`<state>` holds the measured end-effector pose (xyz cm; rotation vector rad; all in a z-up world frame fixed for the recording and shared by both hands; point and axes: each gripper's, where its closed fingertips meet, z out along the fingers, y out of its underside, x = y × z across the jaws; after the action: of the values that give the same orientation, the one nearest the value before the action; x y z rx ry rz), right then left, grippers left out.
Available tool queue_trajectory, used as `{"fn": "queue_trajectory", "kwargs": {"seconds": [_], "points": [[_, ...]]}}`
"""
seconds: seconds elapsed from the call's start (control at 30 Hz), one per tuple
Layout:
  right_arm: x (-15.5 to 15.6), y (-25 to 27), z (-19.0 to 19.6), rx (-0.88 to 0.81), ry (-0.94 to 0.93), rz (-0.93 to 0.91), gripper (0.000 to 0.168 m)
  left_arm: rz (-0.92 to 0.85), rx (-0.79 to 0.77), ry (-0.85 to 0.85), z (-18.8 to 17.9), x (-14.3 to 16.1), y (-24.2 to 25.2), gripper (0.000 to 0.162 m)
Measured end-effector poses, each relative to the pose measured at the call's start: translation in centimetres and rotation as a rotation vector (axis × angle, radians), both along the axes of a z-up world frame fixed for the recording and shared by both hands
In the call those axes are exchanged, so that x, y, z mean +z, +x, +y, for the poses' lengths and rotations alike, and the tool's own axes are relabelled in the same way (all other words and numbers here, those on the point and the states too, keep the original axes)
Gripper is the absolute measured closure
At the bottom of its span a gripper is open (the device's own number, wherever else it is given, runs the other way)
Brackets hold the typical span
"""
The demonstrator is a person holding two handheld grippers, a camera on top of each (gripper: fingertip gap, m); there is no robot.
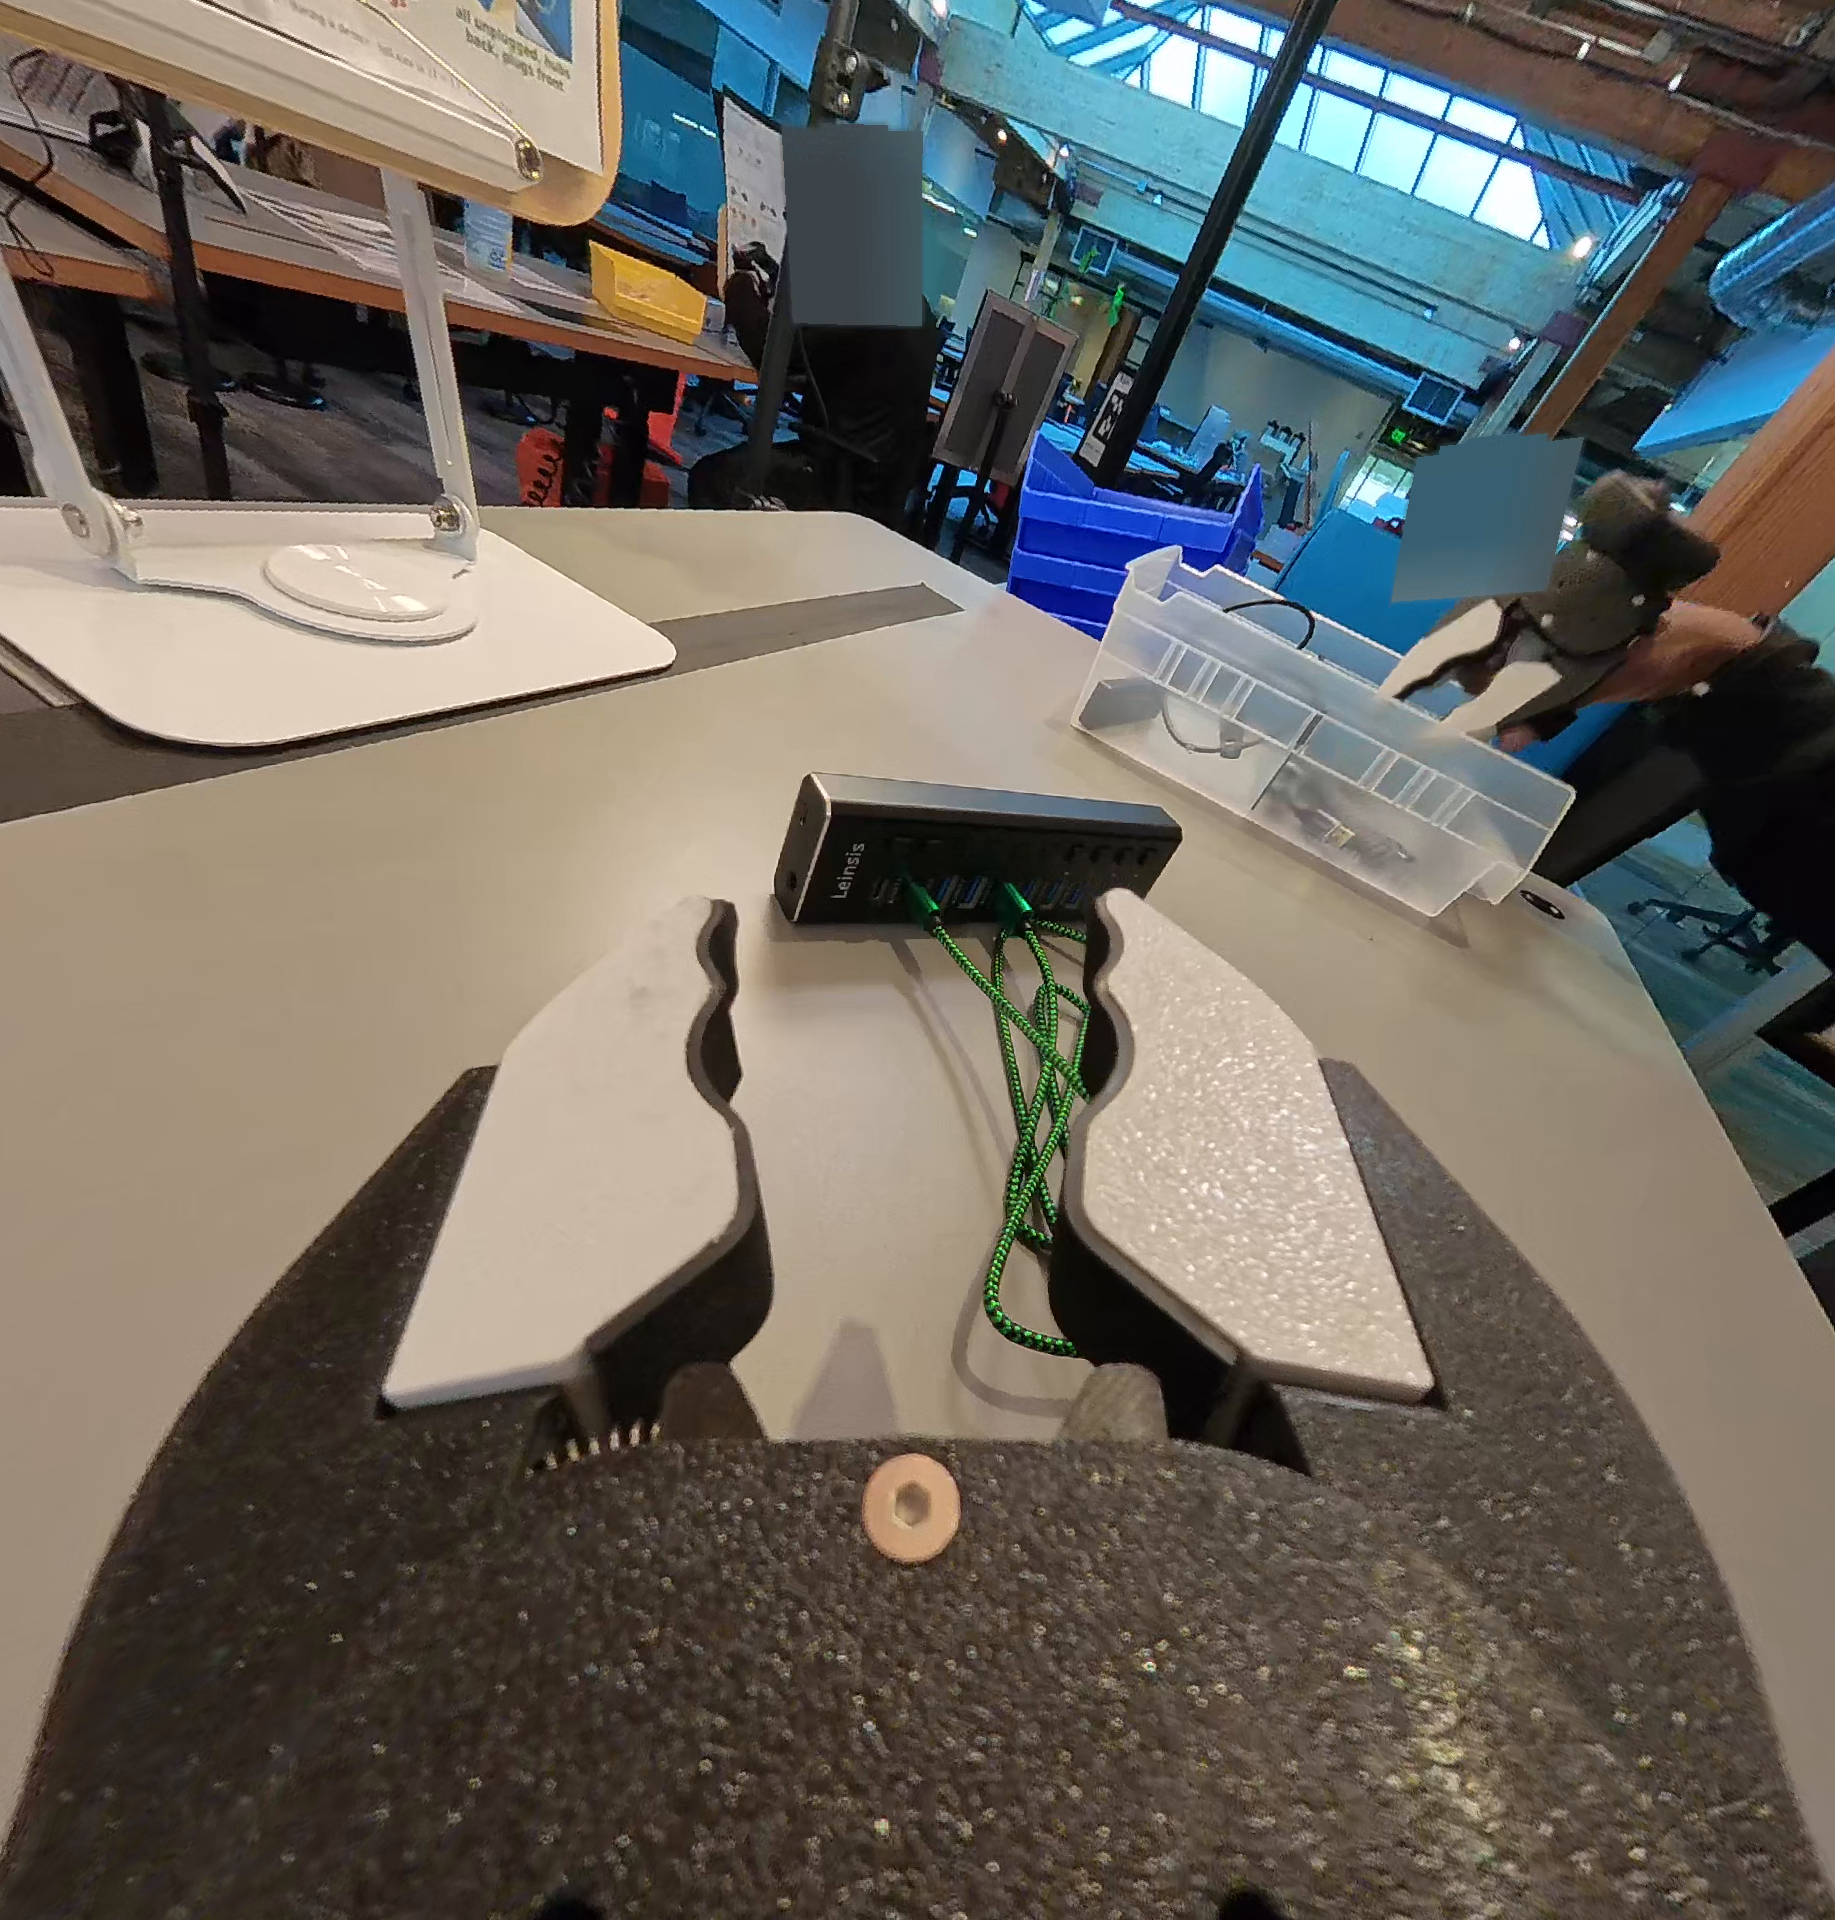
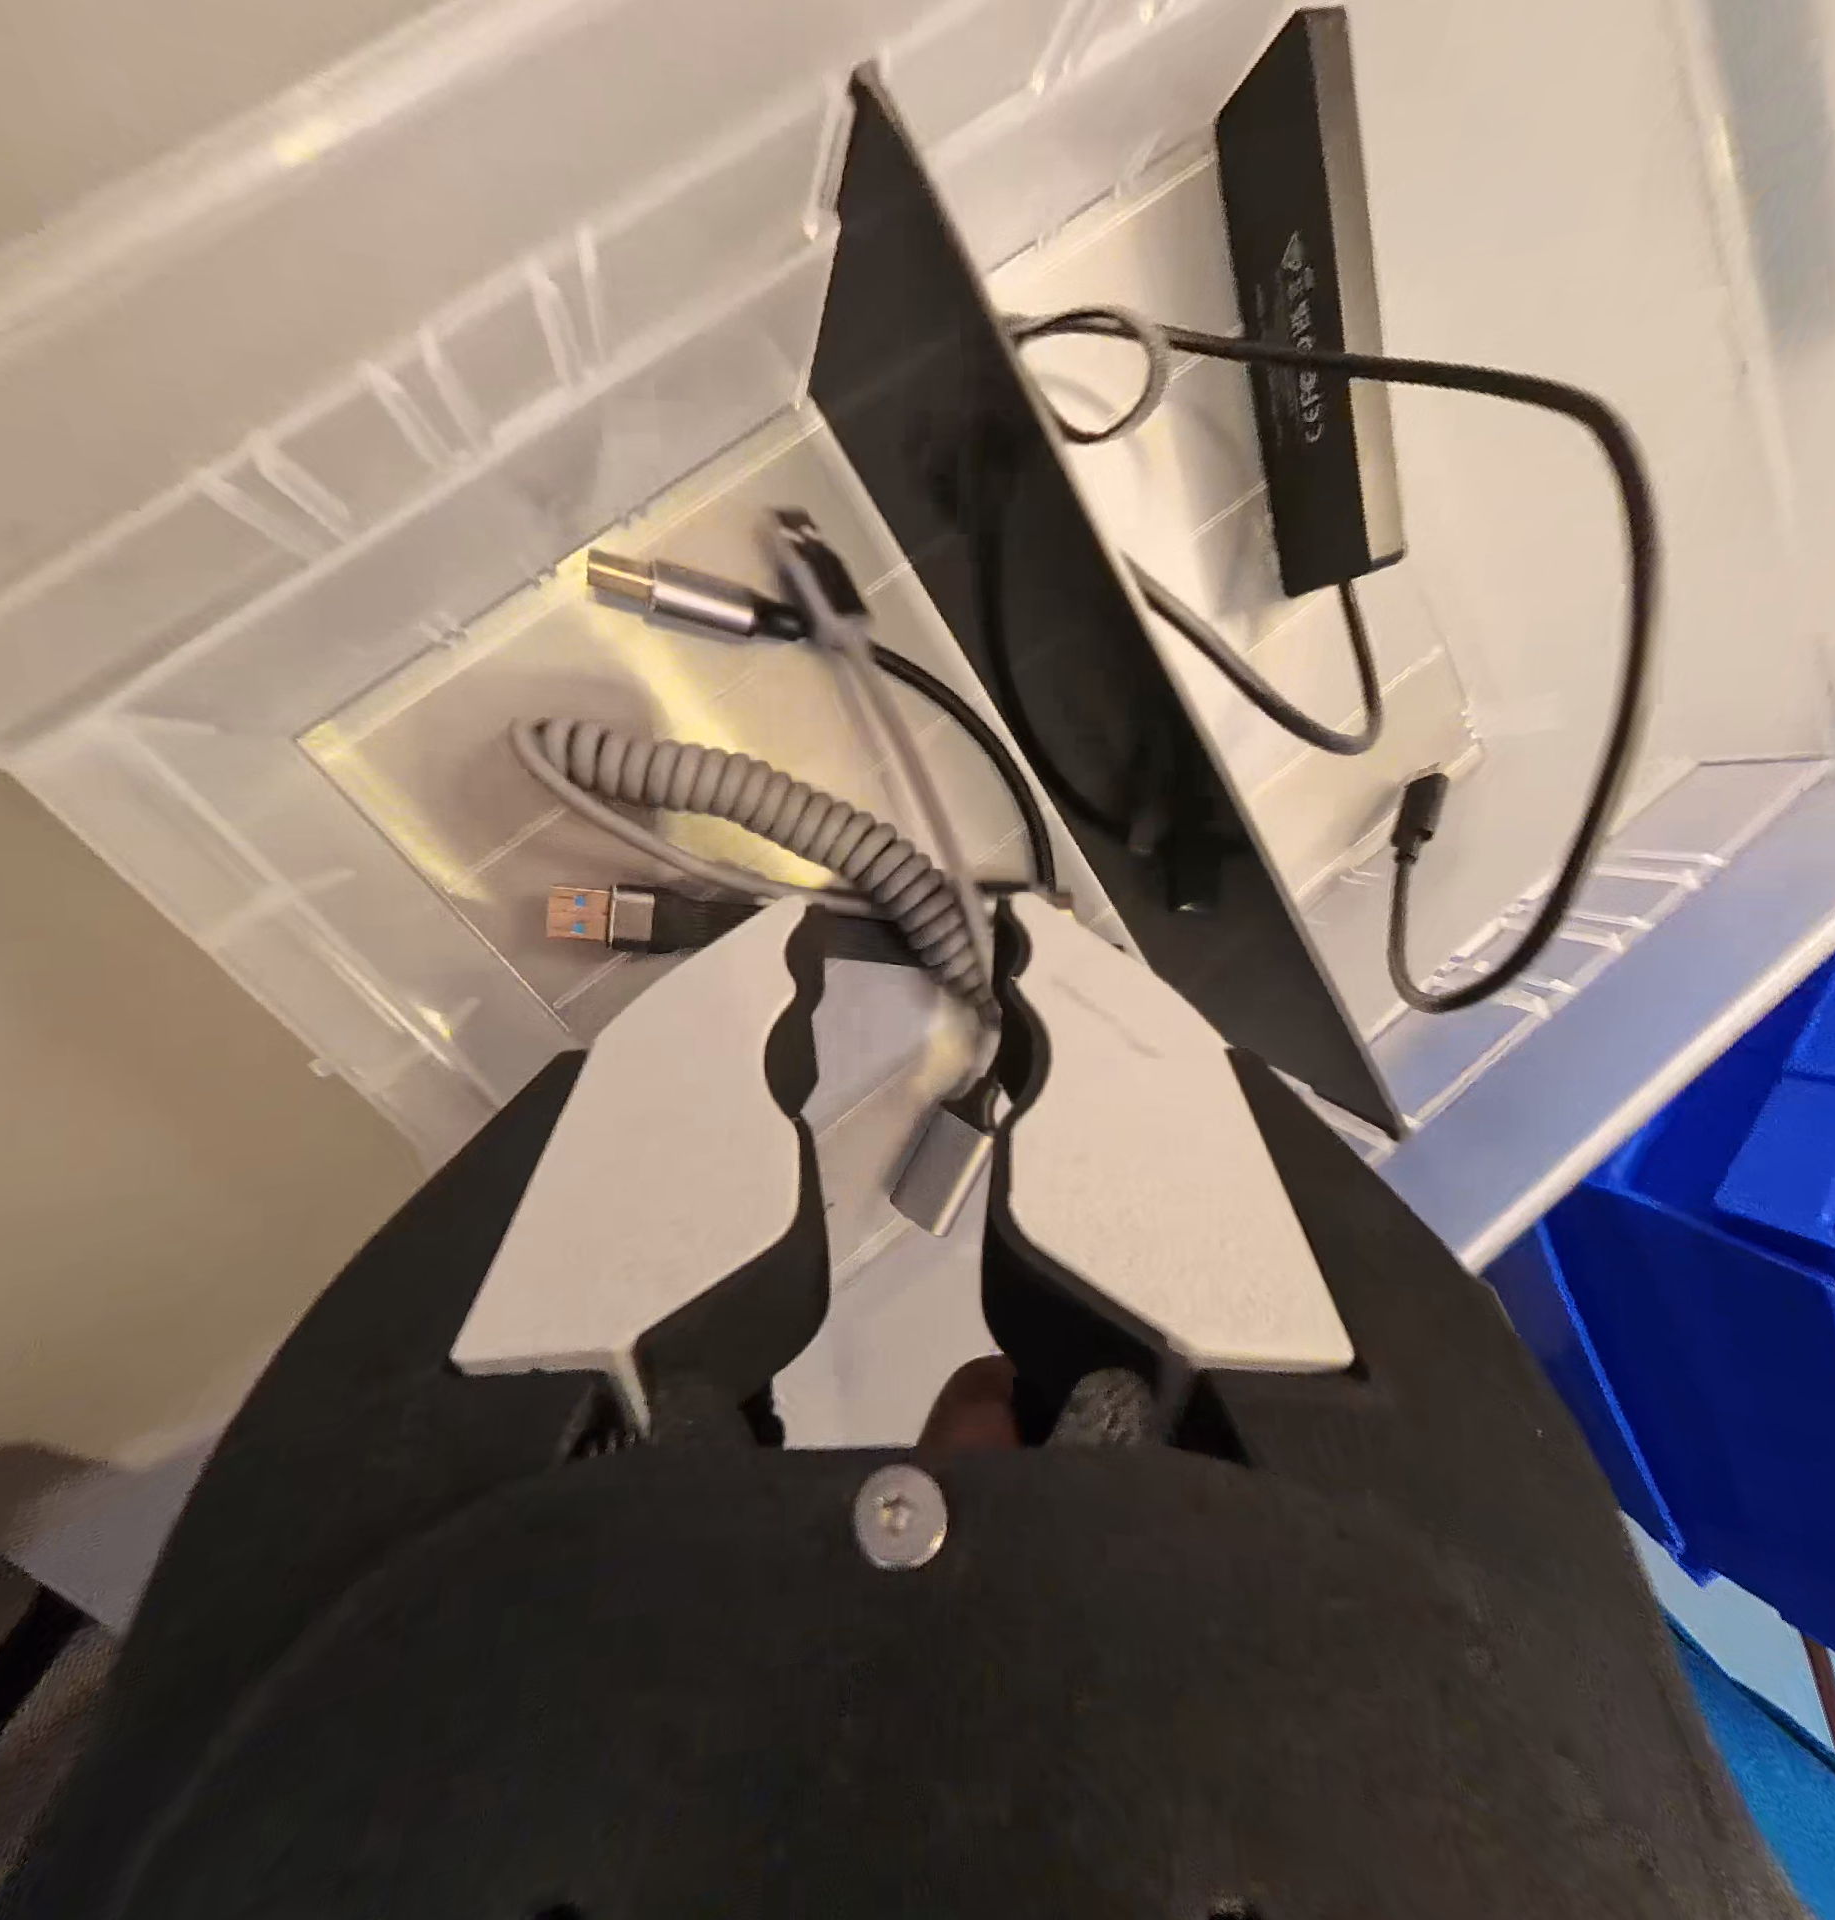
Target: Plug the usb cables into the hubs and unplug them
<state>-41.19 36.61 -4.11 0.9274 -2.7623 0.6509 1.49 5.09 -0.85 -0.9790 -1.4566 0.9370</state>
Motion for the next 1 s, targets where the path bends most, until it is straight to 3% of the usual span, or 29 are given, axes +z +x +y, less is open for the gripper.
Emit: {"fn": "queue_trajectory", "kwargs": {"seconds": [0.27,0.47,0.63,0.8,1.0], "points": [[5.8,2.1,-1.9,-0.072,-0.166,-0.004,0.13,-0.066,-0.002,-0.085,0.8,-0.5,-0.7,0.096],[8.4,14.7,-8.0,0.05,-0.273,-0.14,0.134,-0.1,0.005,-0.146,1.7,-0.8,-1.5,0.095],[6.7,24.1,-14.8,0.105,-0.277,-0.205,0.135,-0.13,-0.013,-0.187,2.8,-1.1,-2.3,0.095],[2.7,27.2,-22.5,0.084,-0.193,-0.197,0.128,-0.145,-0.012,-0.198,3.0,-1.3,-2.4,0.095],[-0.3,28.7,-26.5,0.122,-0.058,-0.214,0.118,-0.126,-0.02,-0.161,2.8,-1.1,-2.3,0.095]]}}
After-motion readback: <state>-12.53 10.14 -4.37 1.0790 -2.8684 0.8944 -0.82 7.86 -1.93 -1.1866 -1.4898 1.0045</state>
